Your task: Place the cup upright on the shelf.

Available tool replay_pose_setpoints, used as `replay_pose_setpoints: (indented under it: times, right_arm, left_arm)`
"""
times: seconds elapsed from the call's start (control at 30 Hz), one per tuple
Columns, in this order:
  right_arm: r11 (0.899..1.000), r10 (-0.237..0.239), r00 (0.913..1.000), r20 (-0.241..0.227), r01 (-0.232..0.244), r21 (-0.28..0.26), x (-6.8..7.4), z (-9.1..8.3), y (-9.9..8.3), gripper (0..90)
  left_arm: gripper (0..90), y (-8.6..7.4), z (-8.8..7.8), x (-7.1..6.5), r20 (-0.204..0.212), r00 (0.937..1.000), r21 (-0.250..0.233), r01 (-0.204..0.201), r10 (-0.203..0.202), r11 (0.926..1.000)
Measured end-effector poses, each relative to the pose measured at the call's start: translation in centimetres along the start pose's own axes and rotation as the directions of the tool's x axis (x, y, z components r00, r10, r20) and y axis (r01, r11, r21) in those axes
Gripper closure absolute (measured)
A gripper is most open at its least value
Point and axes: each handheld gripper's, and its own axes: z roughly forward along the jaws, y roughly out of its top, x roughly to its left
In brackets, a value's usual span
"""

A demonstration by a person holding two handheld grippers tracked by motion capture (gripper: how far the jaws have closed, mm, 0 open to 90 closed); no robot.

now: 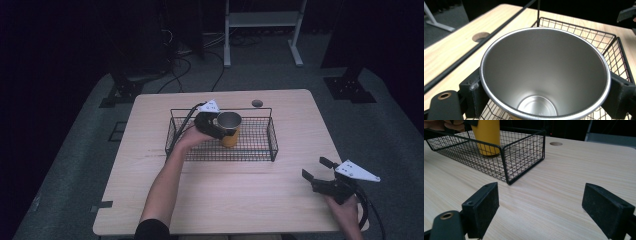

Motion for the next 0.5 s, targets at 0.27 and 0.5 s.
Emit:
replay_pose_setpoints:
  times: [0.27,0.5]
  right_arm:
    - [1.000,-0.002,1.0000,-0.008,0.002,-0.009,-0.07,-0.08,-0.02,13.0]
    - [1.000,0.001,1.0000,-0.005,-0.001,-0.006,-0.05,-0.06,-0.02,12.9]
  left_arm:
    - [11.1,0.12,0.49,-0.23,0.032,0.9993,0.014,-0.018,0.017,0.9997]
    - [7.4,0.38,0.48,-0.53,0.027,0.9990,0.021,-0.035,0.035,0.9992]
